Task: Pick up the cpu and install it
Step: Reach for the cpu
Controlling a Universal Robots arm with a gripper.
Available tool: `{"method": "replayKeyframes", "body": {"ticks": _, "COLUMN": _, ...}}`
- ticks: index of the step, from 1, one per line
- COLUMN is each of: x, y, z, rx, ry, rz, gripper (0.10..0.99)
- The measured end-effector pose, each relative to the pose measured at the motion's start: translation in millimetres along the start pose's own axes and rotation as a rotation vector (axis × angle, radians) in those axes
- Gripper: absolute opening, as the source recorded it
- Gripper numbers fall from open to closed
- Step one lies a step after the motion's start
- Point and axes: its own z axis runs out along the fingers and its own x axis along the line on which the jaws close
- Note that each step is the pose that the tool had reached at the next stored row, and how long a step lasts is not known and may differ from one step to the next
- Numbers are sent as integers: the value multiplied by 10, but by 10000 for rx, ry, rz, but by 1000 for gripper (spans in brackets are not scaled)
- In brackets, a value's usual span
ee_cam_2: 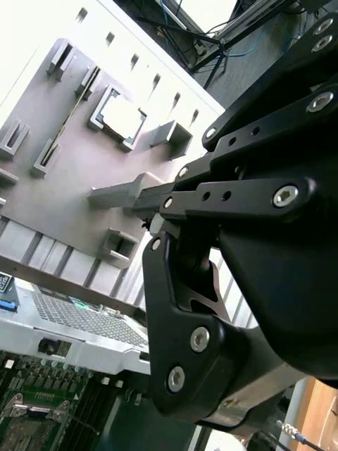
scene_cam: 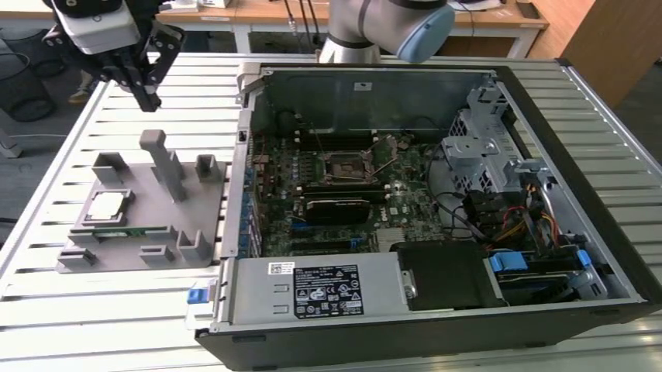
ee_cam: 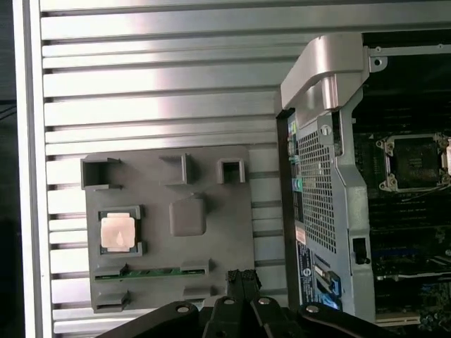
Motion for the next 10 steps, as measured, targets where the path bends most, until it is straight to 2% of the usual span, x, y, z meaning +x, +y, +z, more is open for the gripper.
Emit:
{"method": "replayKeyframes", "body": {"ticks": 6, "x": 150, "y": 24, "z": 29, "rx": 10, "ry": 94, "rz": 8, "gripper": 106}}
{"method": "replayKeyframes", "body": {"ticks": 10, "x": 290, "y": 44, "z": 83, "rx": 71, "ry": 109, "rz": 8, "gripper": 106}}
